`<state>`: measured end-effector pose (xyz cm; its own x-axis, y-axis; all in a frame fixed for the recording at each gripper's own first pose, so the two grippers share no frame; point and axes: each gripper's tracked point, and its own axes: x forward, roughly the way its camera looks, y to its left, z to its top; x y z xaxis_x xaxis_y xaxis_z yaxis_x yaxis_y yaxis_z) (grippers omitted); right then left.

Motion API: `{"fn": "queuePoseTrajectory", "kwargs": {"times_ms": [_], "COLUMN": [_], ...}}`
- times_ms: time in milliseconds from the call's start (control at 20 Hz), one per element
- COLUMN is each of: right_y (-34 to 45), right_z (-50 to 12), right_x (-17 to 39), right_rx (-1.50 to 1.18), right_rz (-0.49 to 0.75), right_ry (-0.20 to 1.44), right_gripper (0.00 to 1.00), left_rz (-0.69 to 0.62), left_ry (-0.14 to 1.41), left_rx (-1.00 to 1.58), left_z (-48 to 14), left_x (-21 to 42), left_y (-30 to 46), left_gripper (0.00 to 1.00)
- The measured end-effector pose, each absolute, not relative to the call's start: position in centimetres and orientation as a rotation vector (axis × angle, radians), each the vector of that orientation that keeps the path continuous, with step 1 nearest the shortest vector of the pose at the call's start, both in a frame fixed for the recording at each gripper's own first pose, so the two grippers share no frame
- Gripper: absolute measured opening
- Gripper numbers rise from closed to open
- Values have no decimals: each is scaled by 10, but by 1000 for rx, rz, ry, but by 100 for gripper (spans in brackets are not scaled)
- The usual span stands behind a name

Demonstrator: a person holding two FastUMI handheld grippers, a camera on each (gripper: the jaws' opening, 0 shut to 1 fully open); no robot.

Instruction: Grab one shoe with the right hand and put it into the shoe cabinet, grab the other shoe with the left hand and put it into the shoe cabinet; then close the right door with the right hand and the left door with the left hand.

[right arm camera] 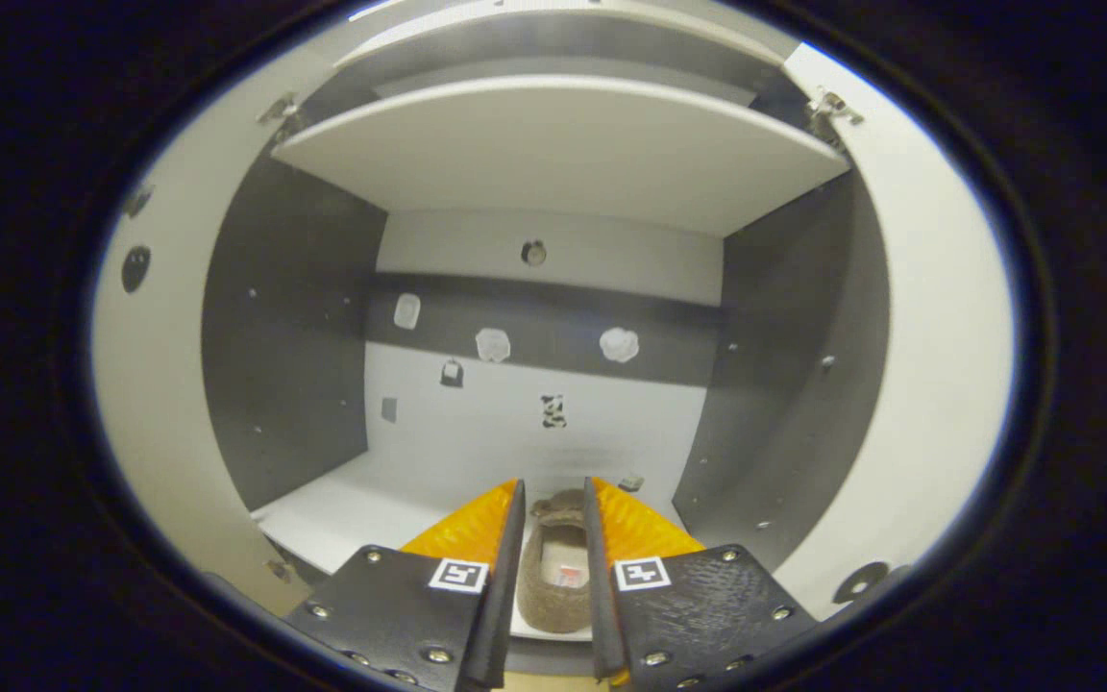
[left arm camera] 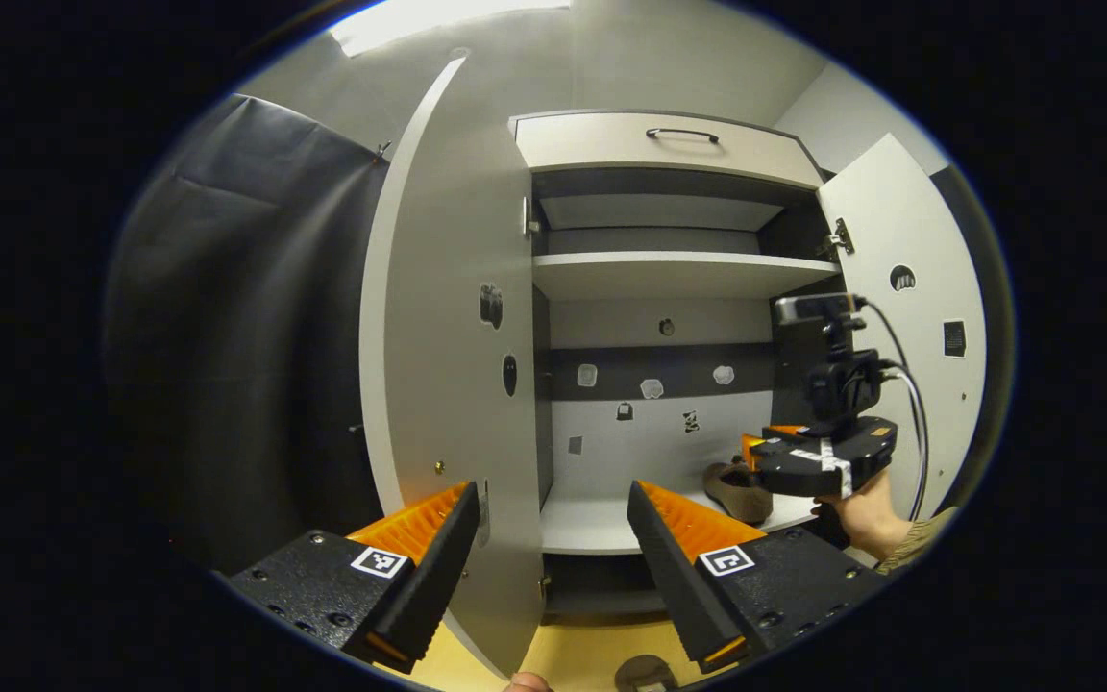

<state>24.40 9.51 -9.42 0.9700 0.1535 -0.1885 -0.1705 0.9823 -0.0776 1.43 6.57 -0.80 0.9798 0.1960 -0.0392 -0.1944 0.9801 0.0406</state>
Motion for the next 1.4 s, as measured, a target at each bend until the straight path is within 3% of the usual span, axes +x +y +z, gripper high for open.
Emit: {"fn": "queuePoseTrajectory", "kwargs": {"times_ms": [150,400,750,850,900,950,1000,1400], "right_y": [84,68,45,36,32,28,23,-14], "right_z": [-46,7,52,58,61,66,69,84], "right_x": [207,146,92,84,80,77,75,59], "right_rx": [-62,-15,28,28,27,25,21,-11], "right_rz": [152,144,116,101,94,86,74,-11], "right_ry": [94,23,-23,-23,-29,-41,-51,-87], "right_gripper": [31,34,36,43,52,51,59,59], "left_rz": [153,69,-13,-46,-56,-67,-79,-128], "left_ry": [78,201,485,579,637,696,750,1190], "left_rx": [35,-11,-63,-52,-48,-49,-55,-178], "left_z": [-25,-81,-205,-249,-270,-293,-316,-436], "left_x": [18,19,4,-3,-10,-18,-24,-103], "left_y": [49,20,-5,-12,-13,-16,-20,-16], "left_gripper": [95,95,96,96,97,98,98,98]}}
